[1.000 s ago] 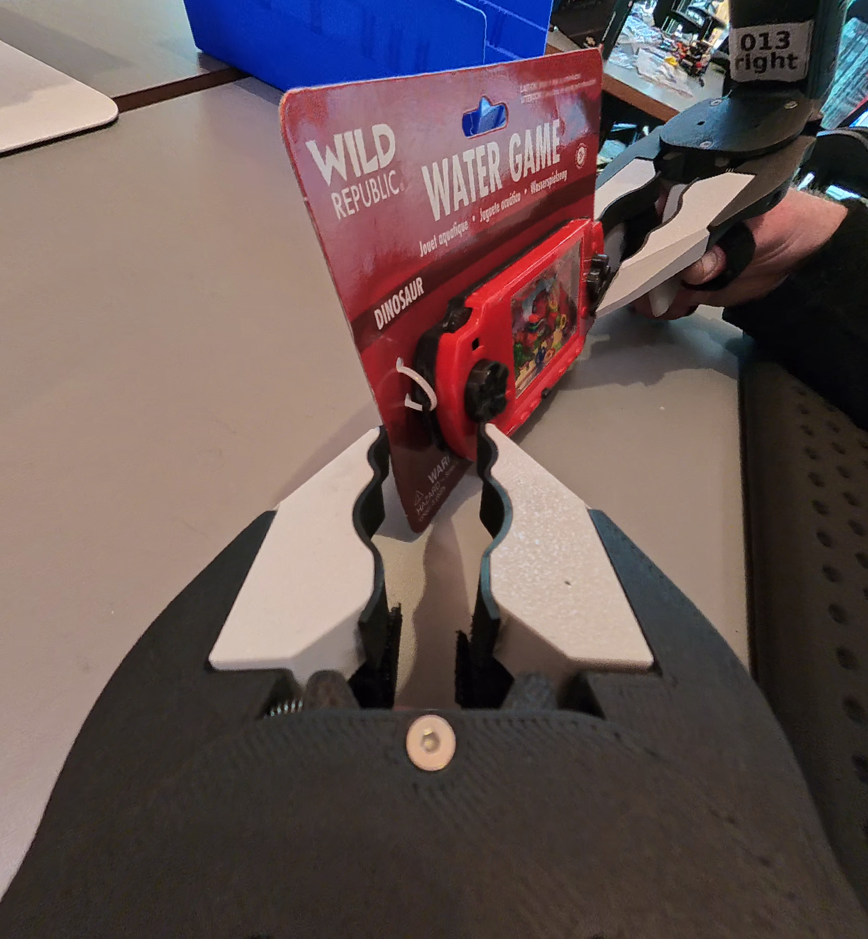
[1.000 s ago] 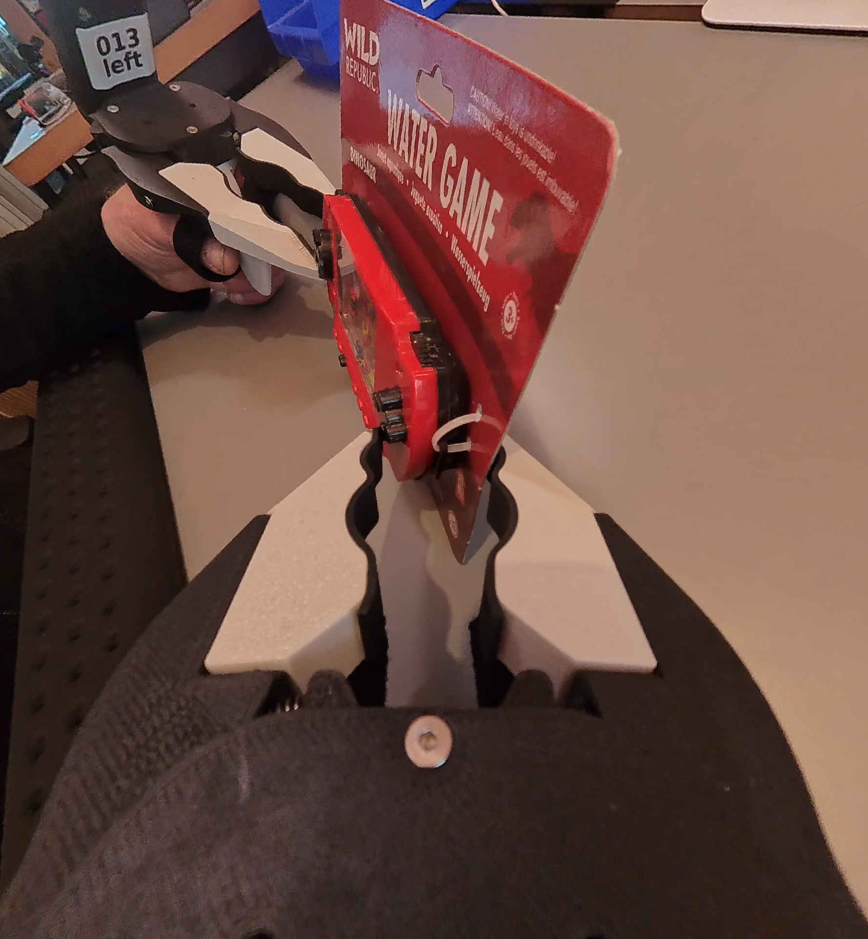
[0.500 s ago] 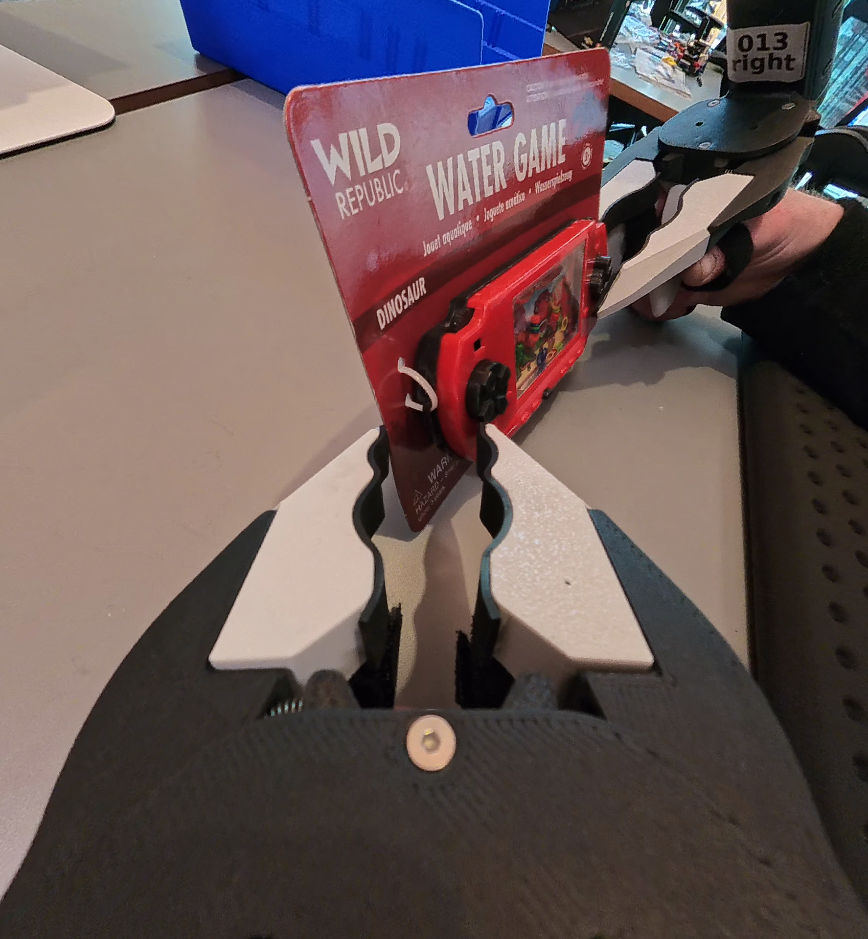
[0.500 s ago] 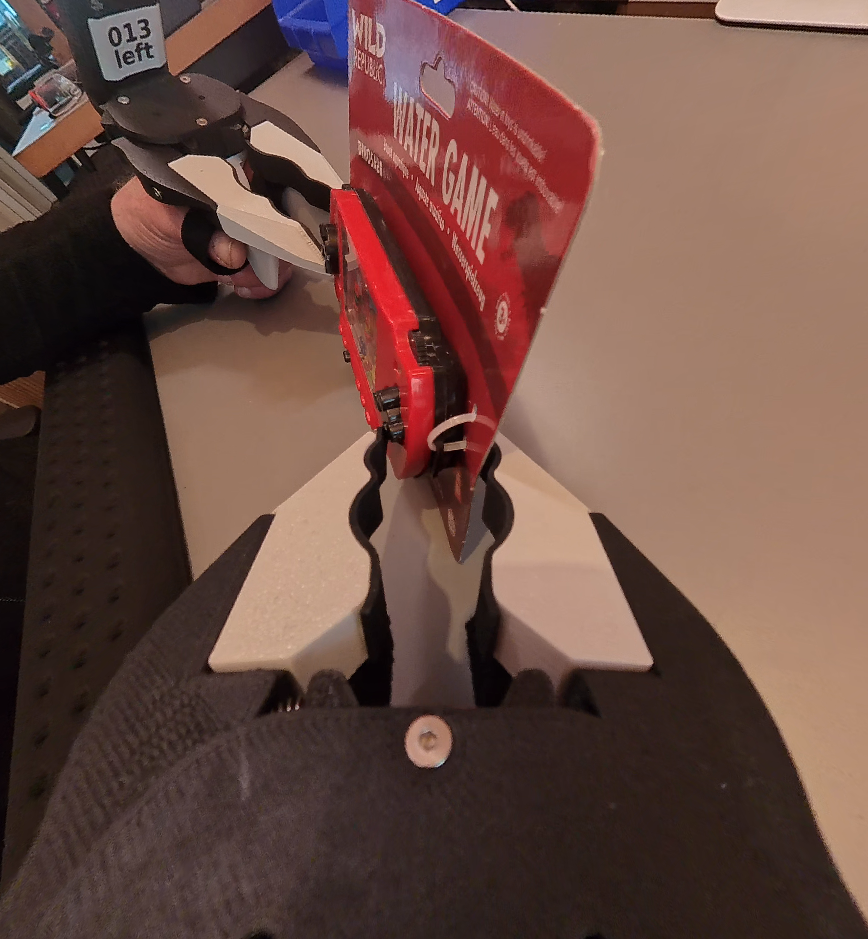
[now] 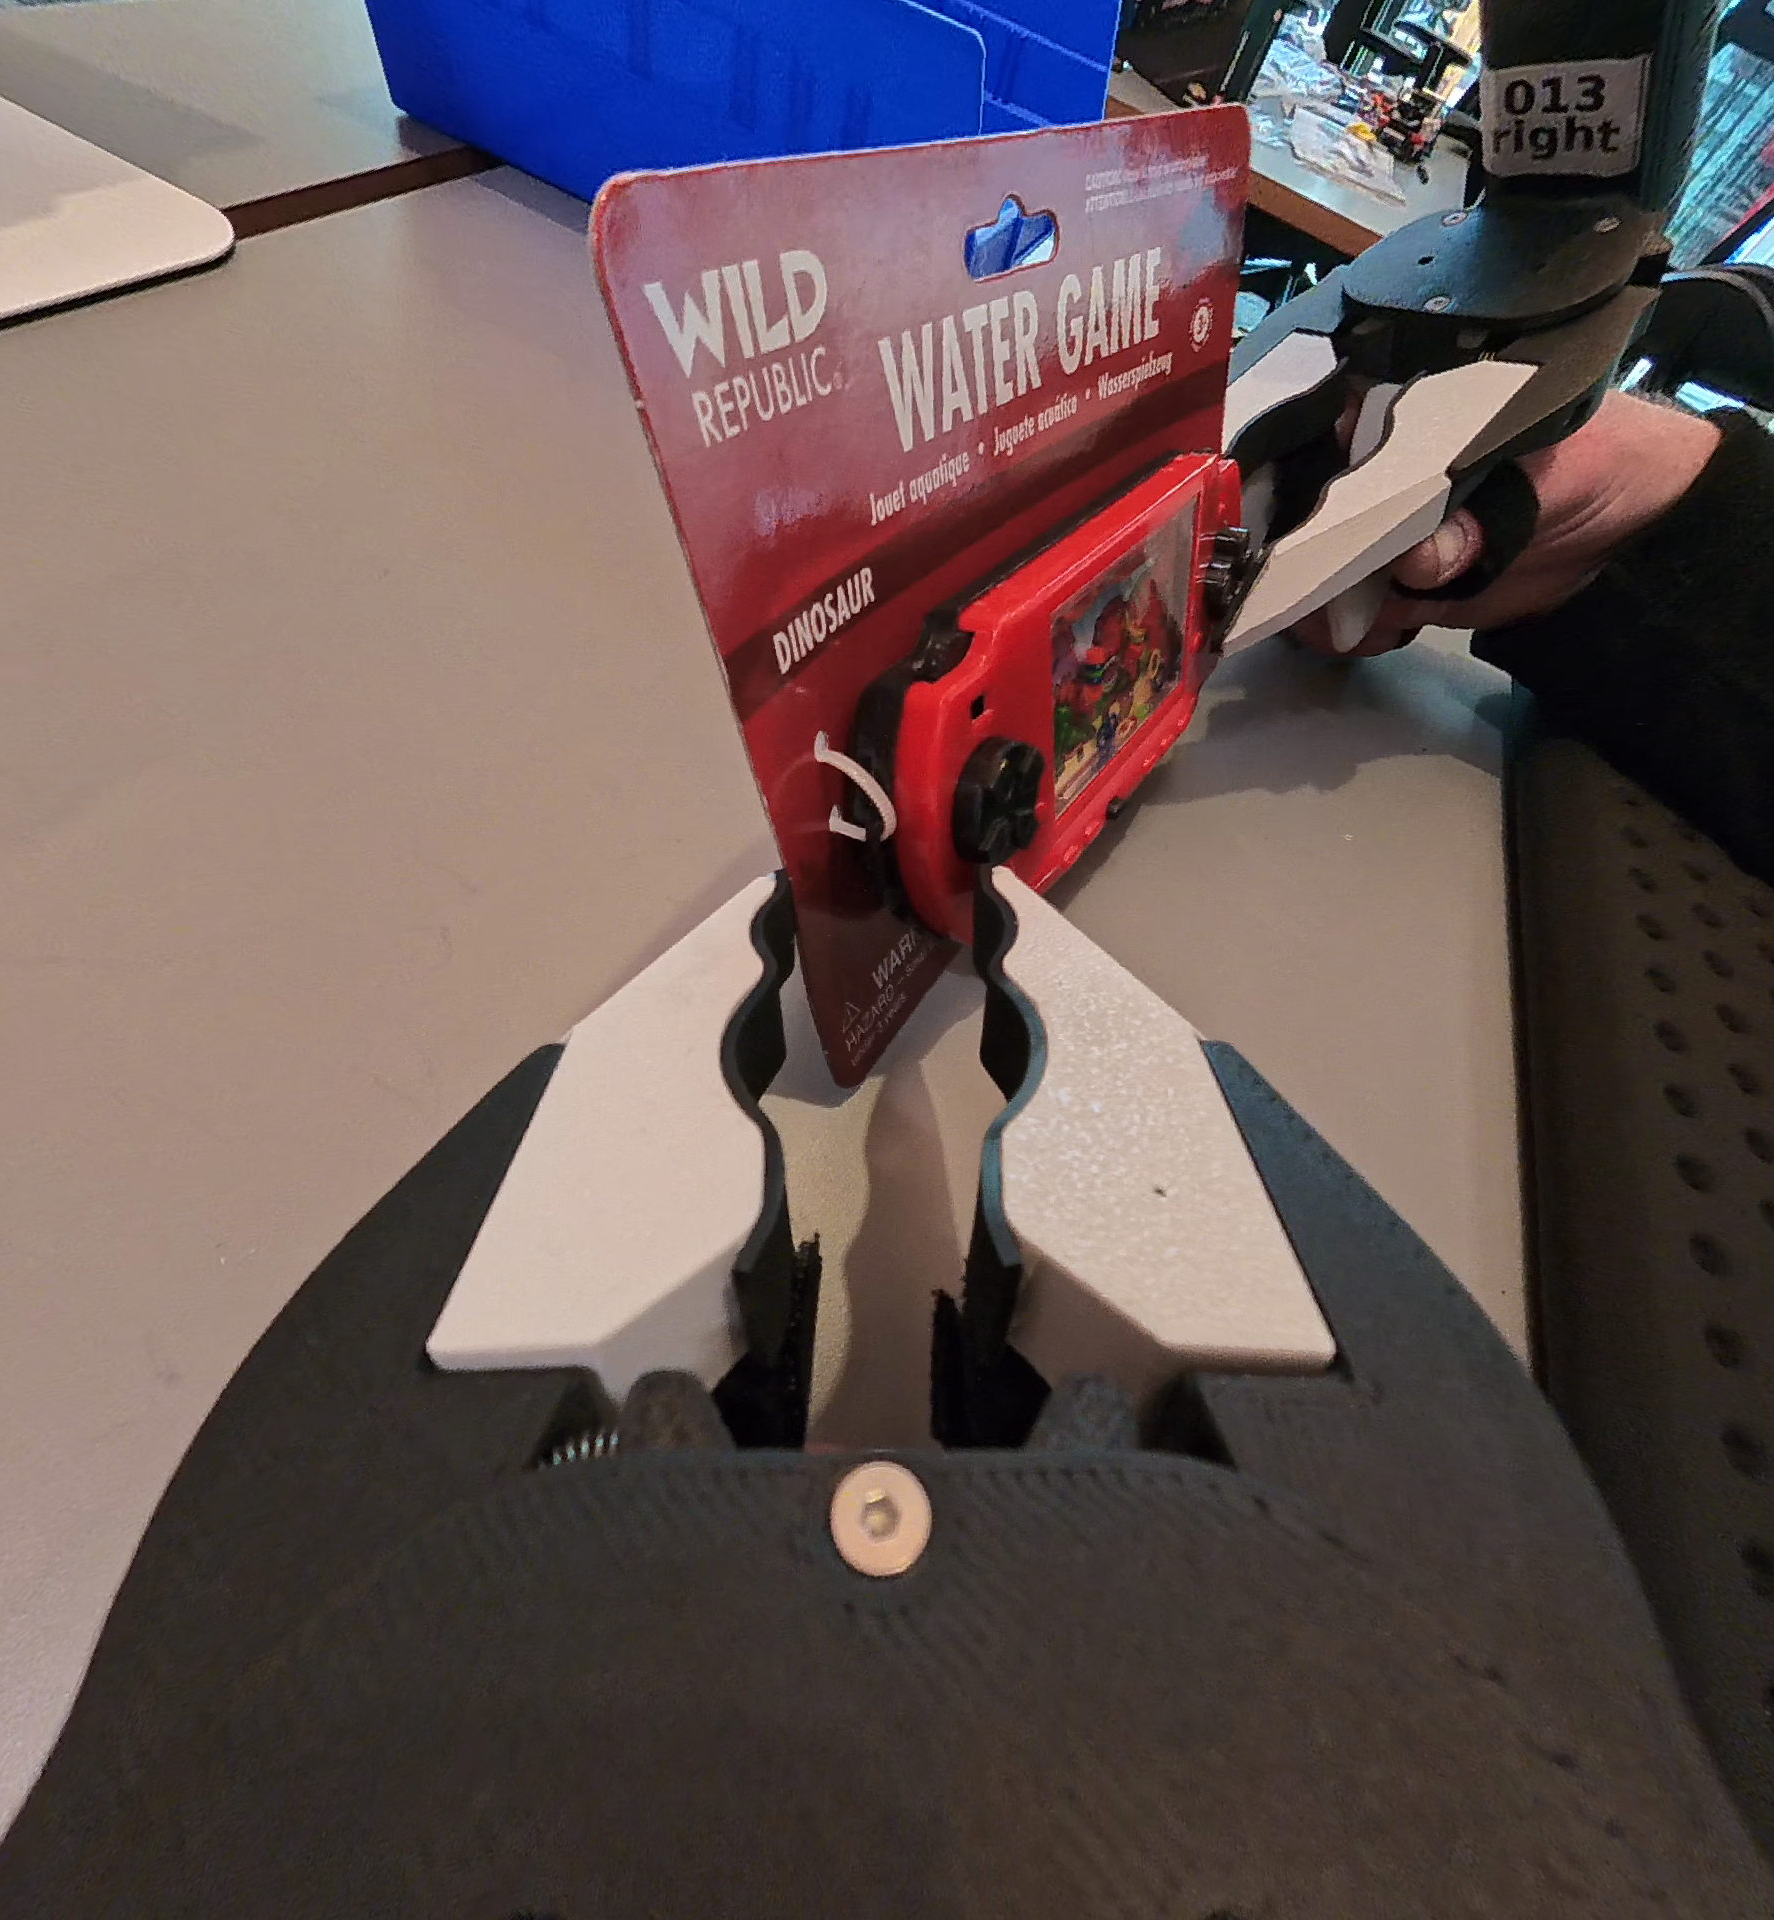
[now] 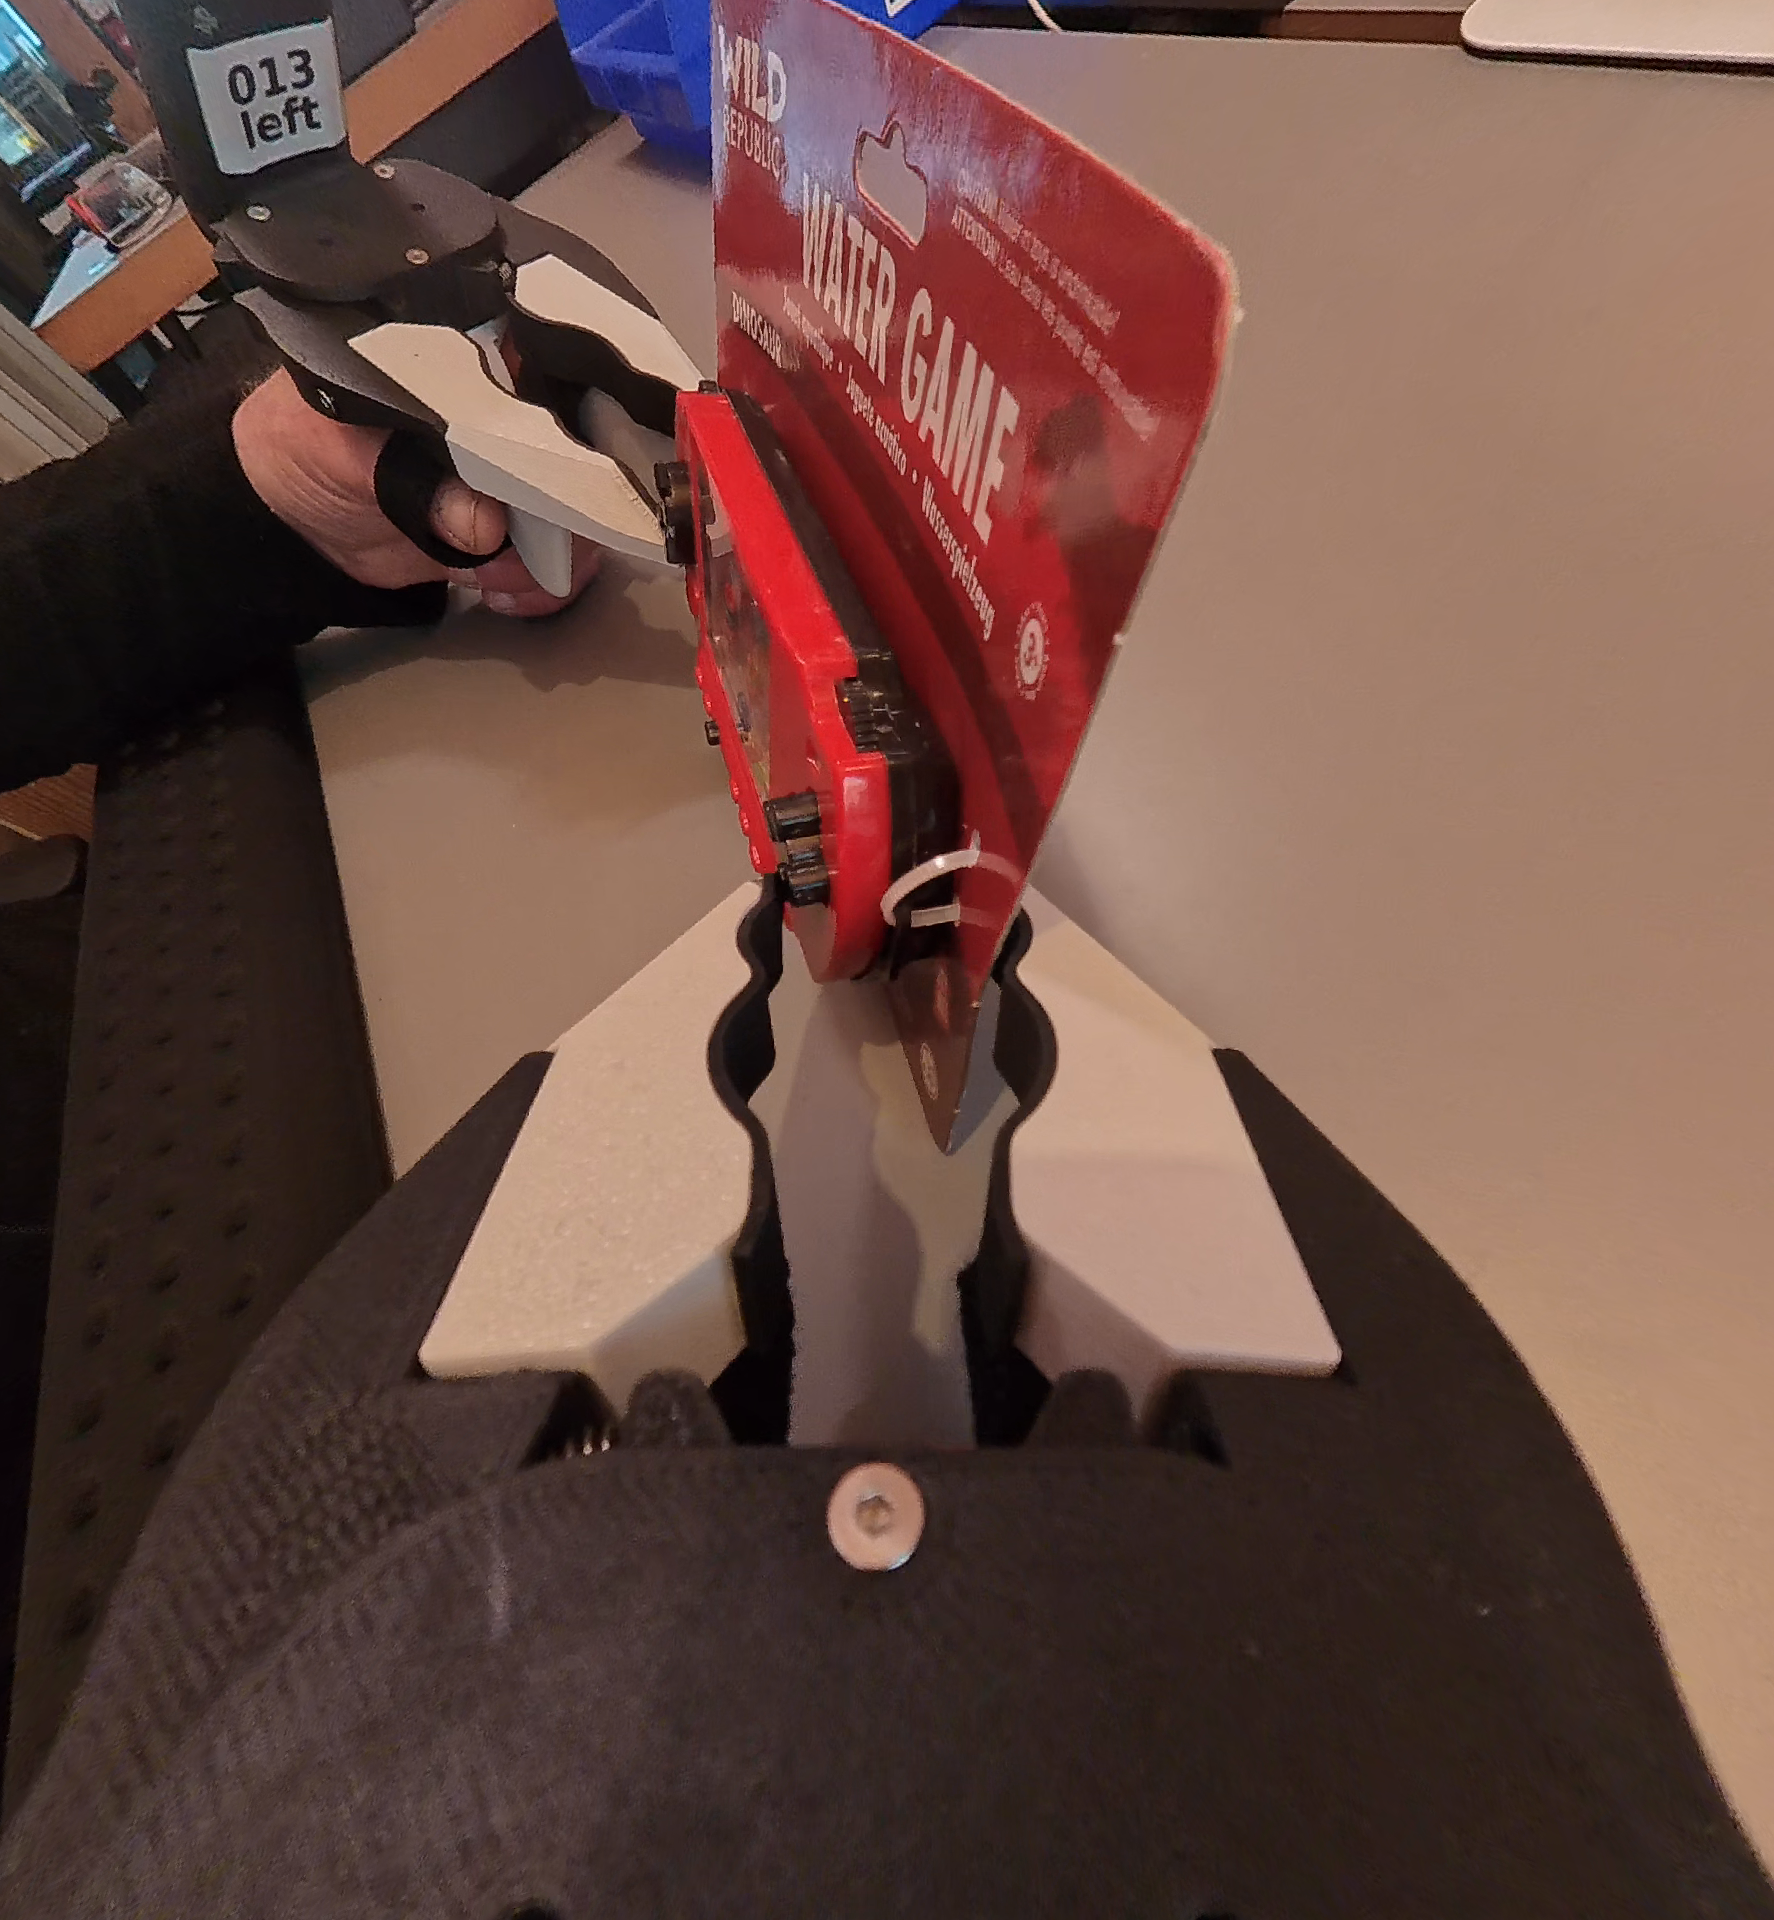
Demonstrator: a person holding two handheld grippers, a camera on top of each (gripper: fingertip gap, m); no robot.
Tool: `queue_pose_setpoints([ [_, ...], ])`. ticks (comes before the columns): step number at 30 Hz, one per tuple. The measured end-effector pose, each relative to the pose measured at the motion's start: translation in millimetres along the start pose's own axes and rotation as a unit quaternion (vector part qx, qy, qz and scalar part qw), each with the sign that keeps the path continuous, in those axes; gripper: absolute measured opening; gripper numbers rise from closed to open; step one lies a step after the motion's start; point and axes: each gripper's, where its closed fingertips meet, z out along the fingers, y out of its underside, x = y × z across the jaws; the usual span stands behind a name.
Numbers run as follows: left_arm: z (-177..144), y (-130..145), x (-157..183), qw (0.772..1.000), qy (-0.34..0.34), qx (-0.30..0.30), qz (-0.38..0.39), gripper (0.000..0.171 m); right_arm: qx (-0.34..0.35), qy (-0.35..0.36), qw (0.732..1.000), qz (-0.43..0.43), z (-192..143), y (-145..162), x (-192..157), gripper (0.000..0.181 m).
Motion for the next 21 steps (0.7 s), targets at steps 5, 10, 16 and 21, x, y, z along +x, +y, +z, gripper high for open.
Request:
queue_pose_setpoints([
  [5, 0.4, 0.3, 0.3, 1.0, 0.001, -0.001, 0.0, 0.032, 0.001, -0.004, 1.0, 0.001, -0.2, 0.4, -0.8, 0.038],
  [10, 0.5, 0.4, 0.4, 1.0, 0.001, -0.002, 0.001, 0.032, 0.001, -0.005, 1.0, 0.001, -0.3, 0.5, -0.5, 0.038],
  [16, 0.8, 0.4, 0.8, 1.0, 0.001, -0.002, 0.002, 0.032, 0.005, -0.007, 1.0, 0.003, -1.0, -0.2, -0.7, 0.038],
  [21, -0.1, -2.6, 1.5, 1.0, 0.006, 0.005, -0.003, 0.032, 0.018, -0.023, 0.999, 0.023, -1.5, -4.4, -1.6, 0.037],
])
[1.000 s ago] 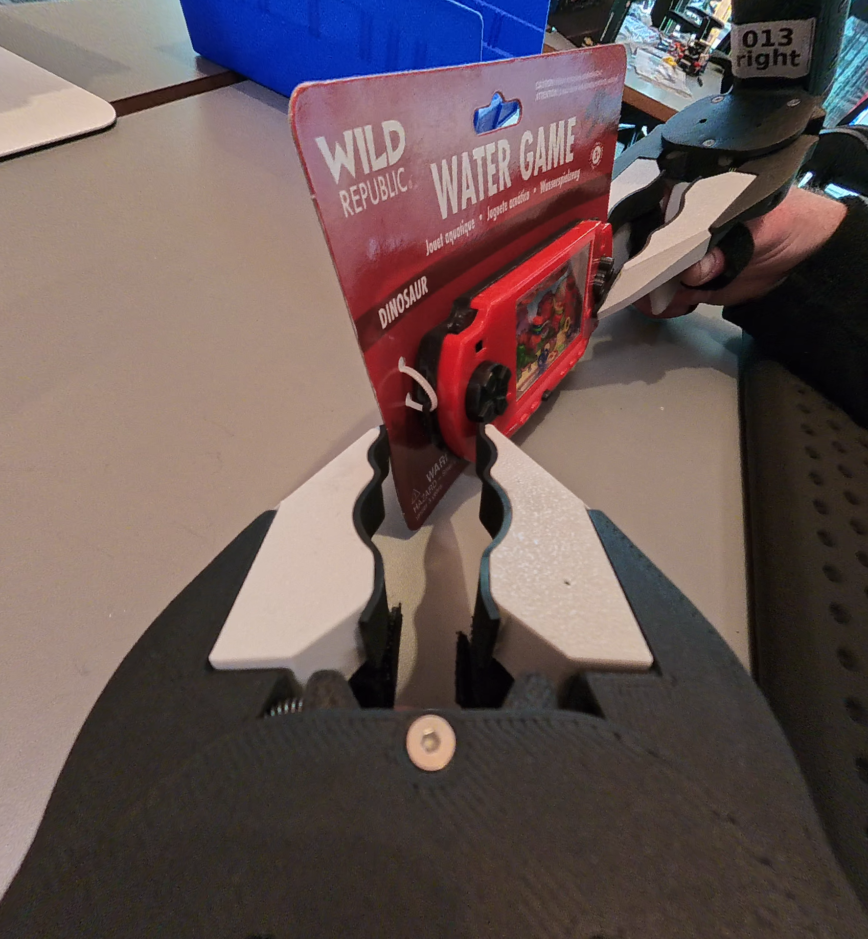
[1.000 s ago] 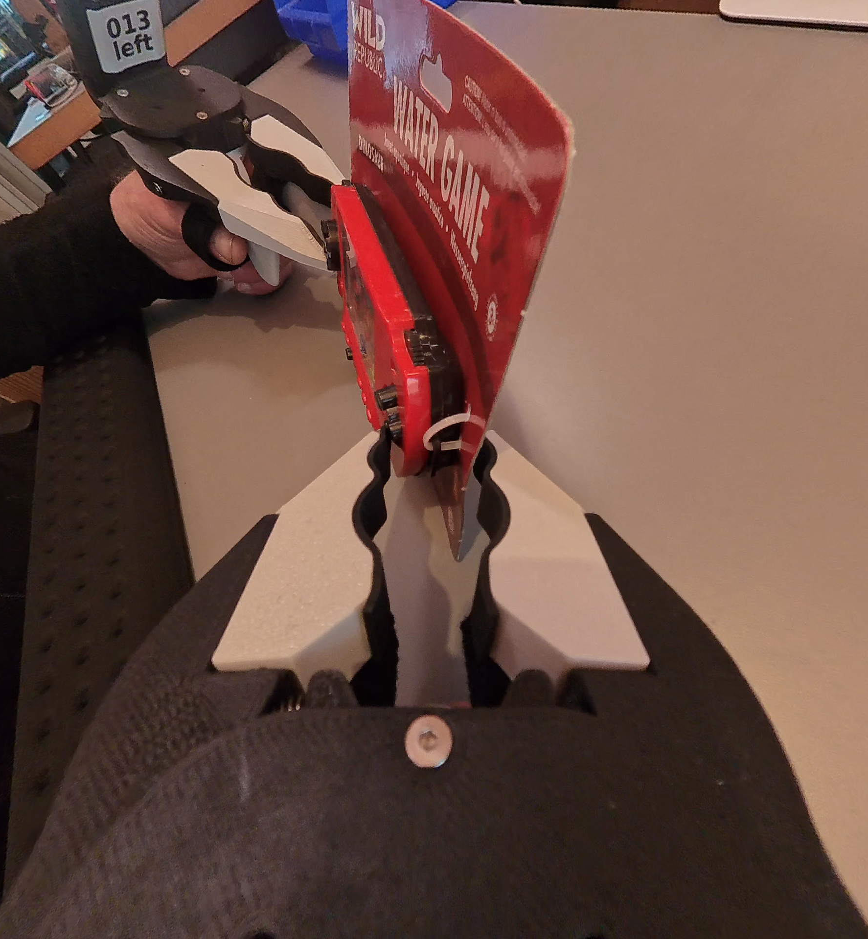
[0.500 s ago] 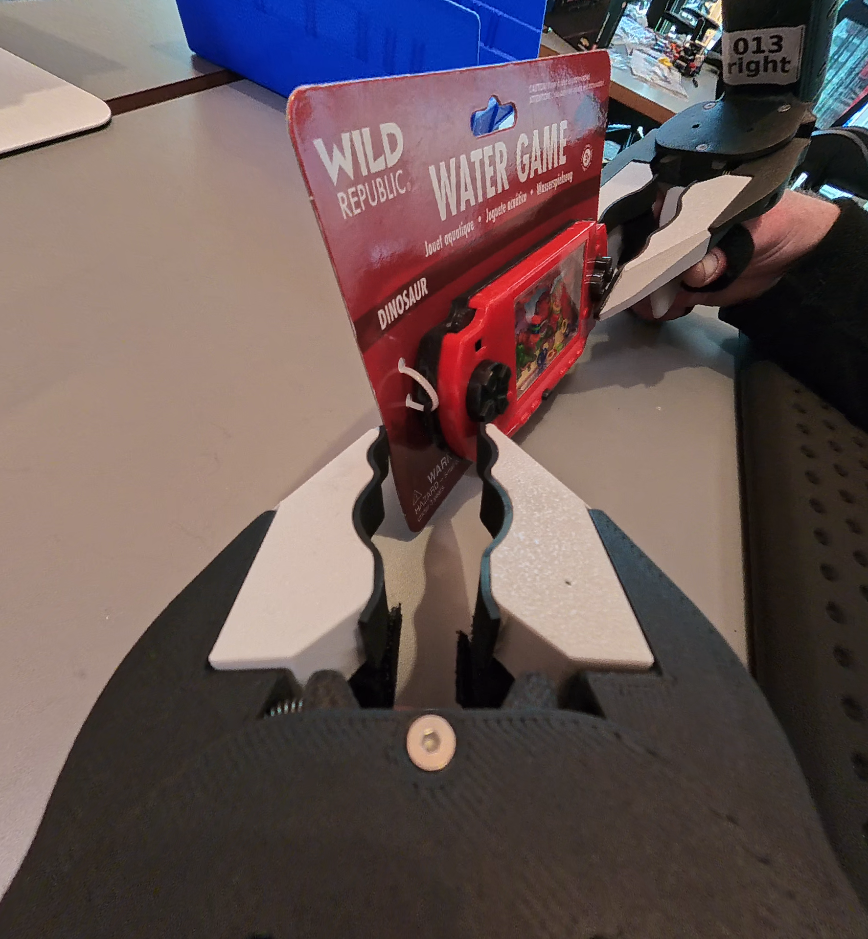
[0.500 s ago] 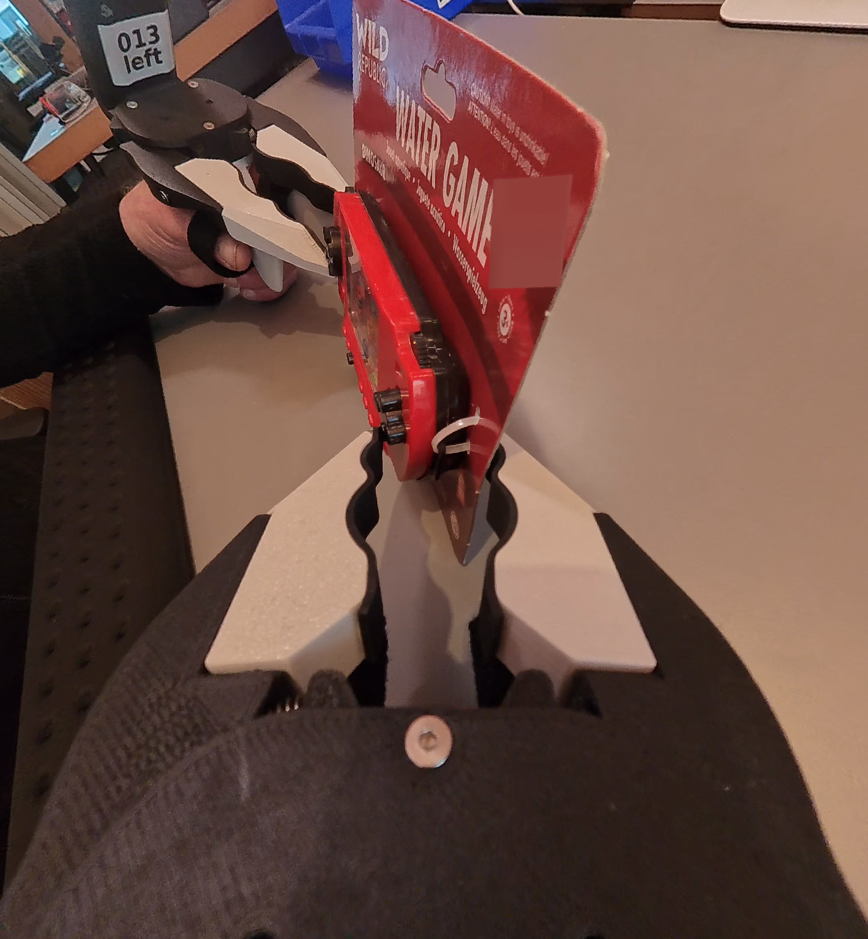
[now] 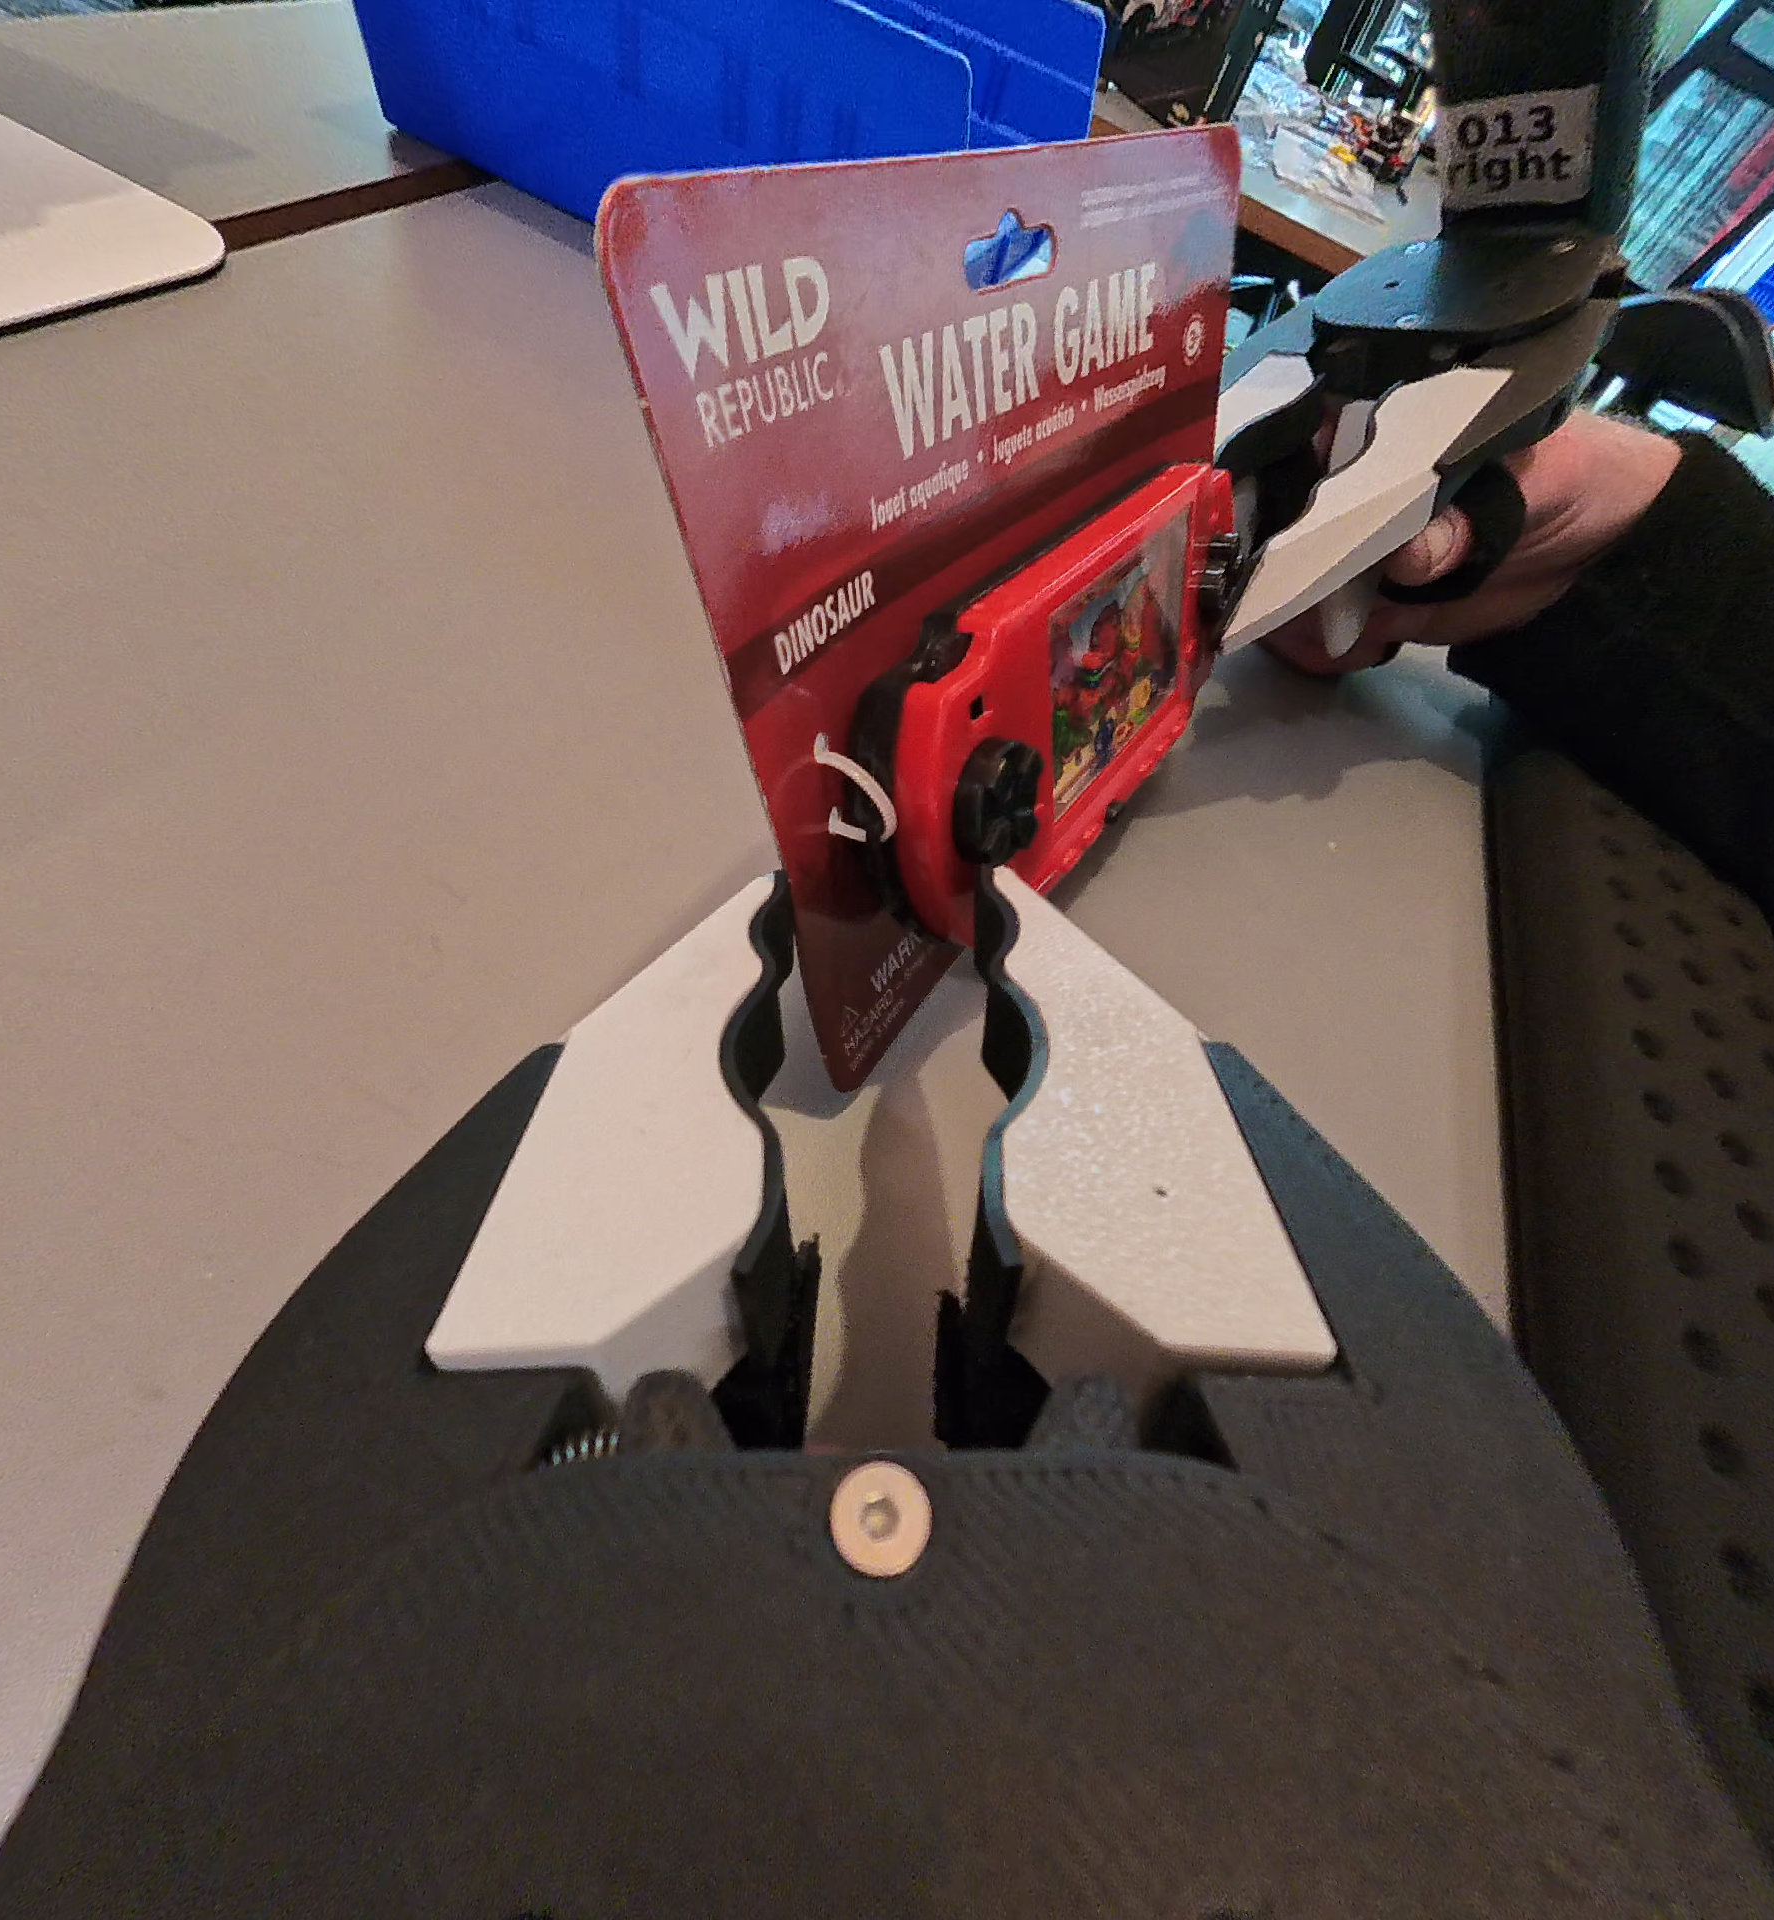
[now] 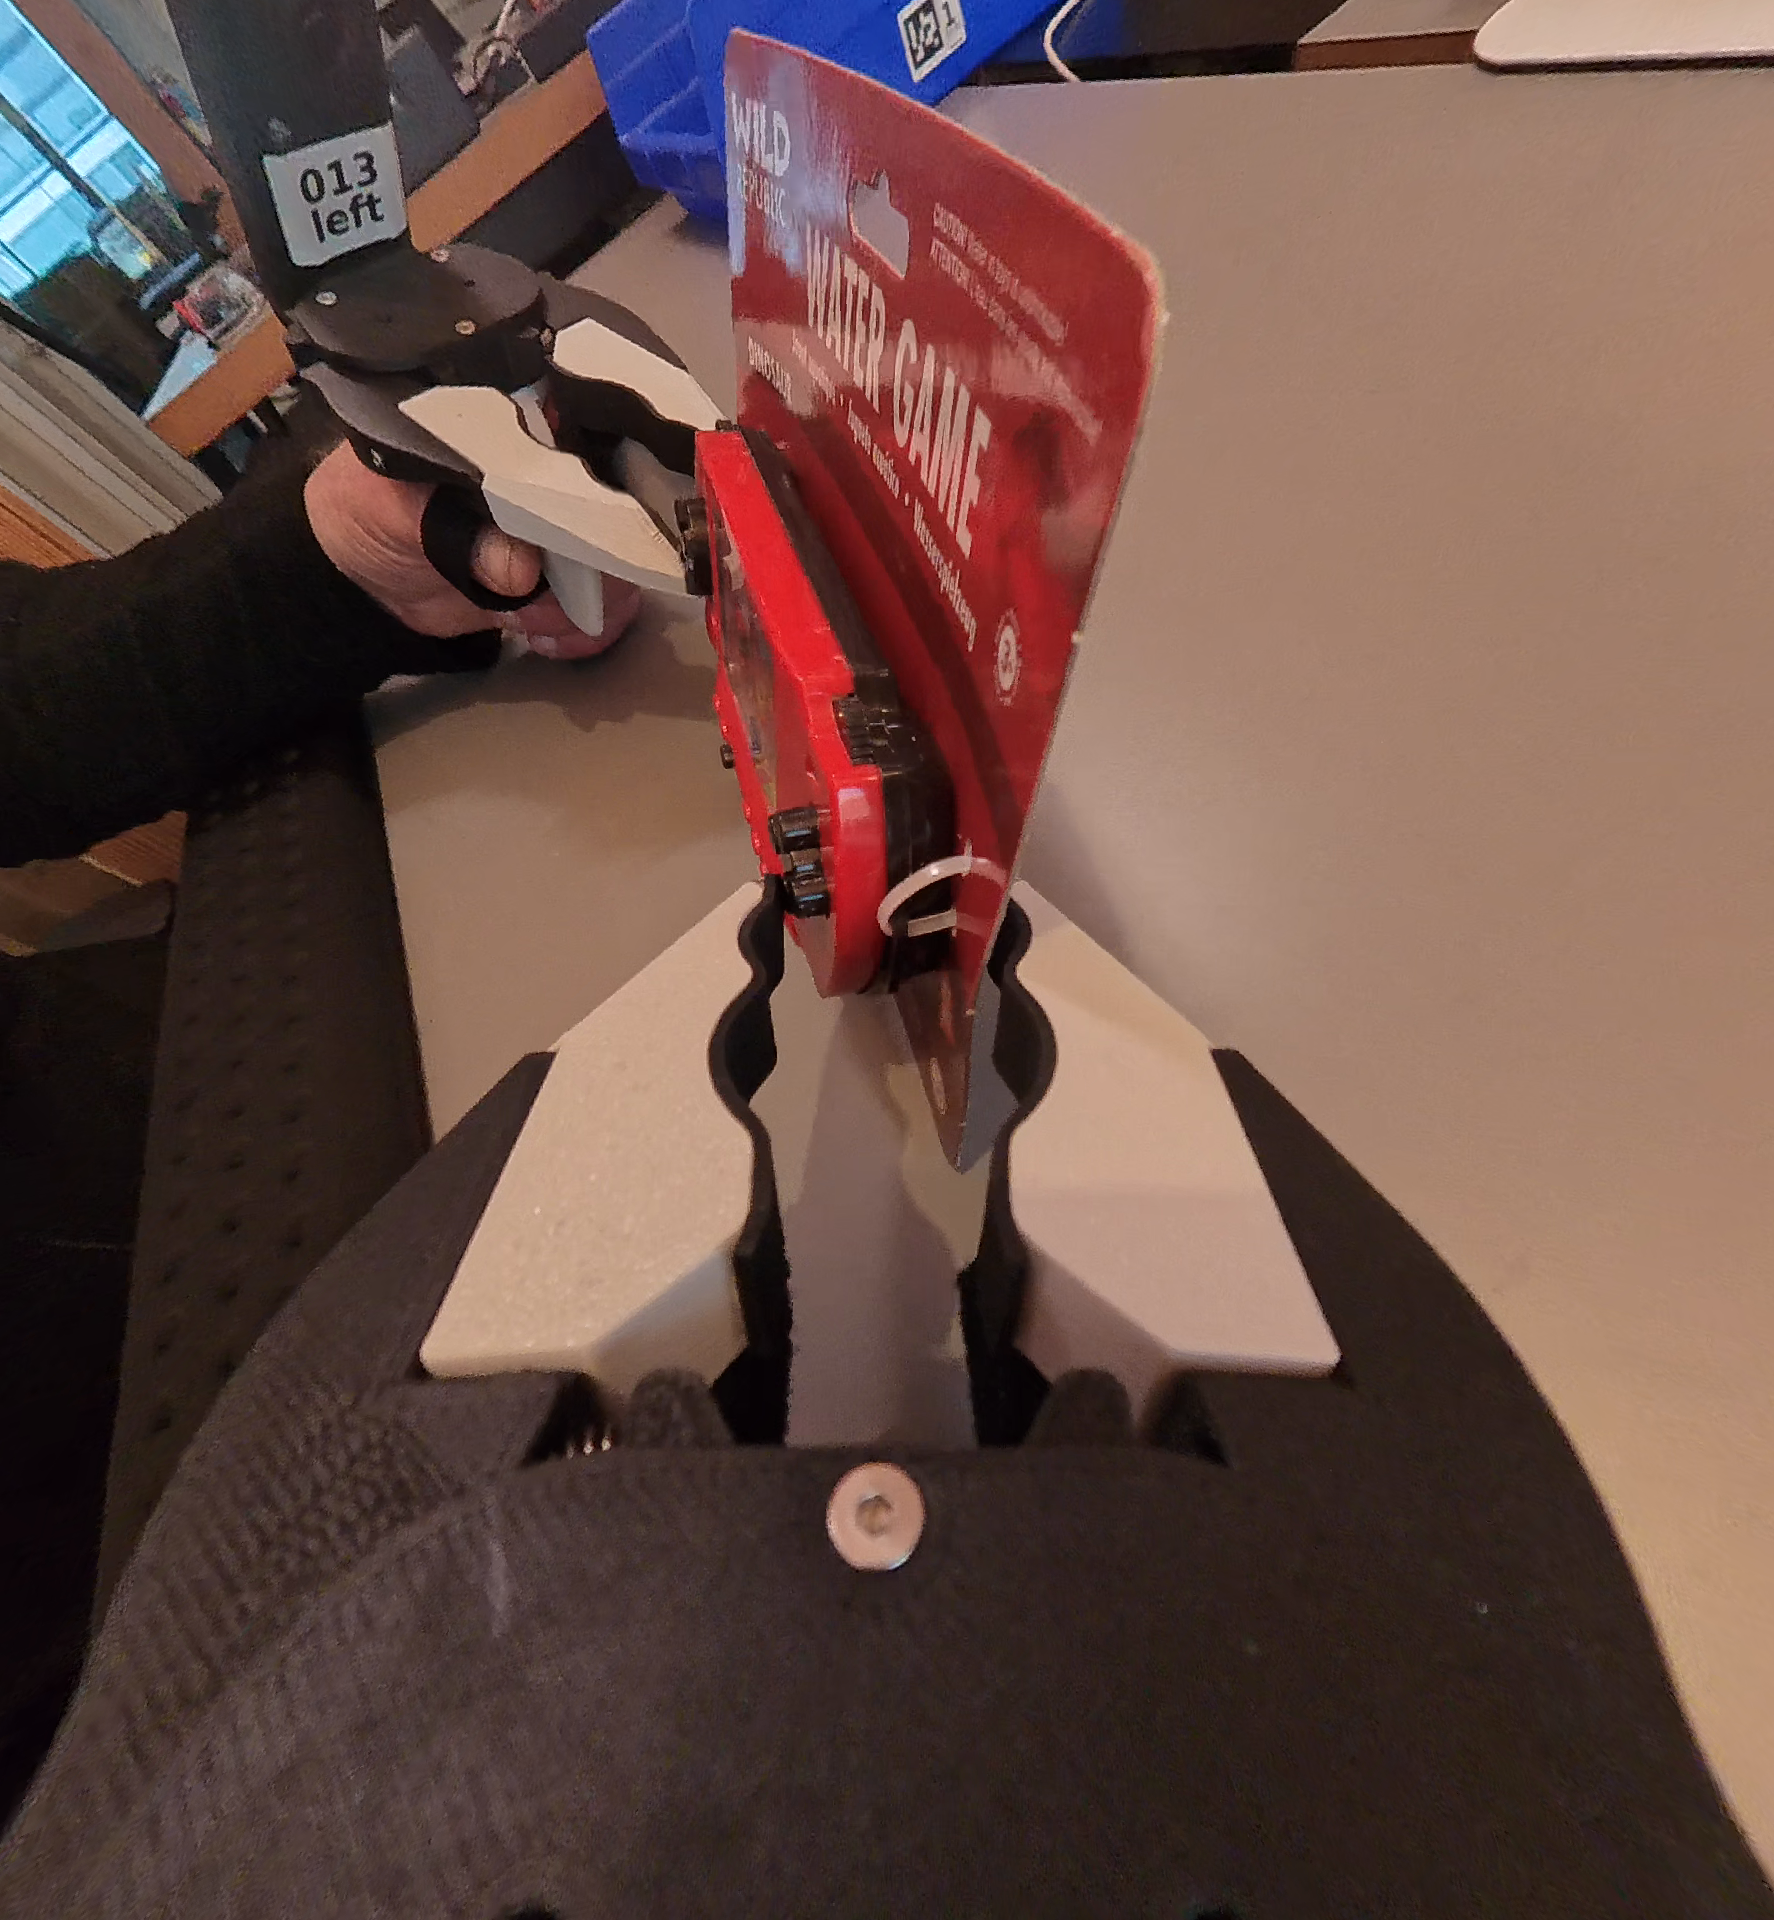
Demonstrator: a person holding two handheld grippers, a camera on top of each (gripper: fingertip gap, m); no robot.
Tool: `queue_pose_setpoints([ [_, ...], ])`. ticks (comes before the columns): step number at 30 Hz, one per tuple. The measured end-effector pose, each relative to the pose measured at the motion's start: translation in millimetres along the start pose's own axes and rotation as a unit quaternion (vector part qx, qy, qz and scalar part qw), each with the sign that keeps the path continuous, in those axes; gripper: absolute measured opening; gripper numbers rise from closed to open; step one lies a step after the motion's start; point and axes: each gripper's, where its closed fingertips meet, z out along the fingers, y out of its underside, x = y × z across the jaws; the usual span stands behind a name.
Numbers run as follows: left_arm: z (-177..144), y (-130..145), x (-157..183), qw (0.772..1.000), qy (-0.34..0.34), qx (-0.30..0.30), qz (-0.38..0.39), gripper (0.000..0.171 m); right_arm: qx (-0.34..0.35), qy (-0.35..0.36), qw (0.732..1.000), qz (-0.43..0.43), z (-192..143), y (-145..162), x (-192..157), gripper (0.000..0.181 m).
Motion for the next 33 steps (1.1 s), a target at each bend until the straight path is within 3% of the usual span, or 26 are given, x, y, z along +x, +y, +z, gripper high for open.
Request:
queue_pose_setpoints([
  [9, 6.9, -1.9, -18.1, 0.999, -0.008, -0.025, -0.042, 0.033, -0.006, 0.007, 0.999, 0.048, 8.8, -8.5, 19.3, 0.036],
  [26, 15.6, -12.3, -37.5, 0.999, -0.054, -0.002, 0.0, 0.033, 0.005, 0.047, 0.999, -0.008, 10.7, -19.2, 35.8, 0.031],
  [33, 16.3, -12.0, -34.2, 0.999, -0.049, -0.003, 0.005, 0.035, 0.009, 0.045, 0.999, -0.009, 11.8, -19.3, 32.7, 0.05],
])
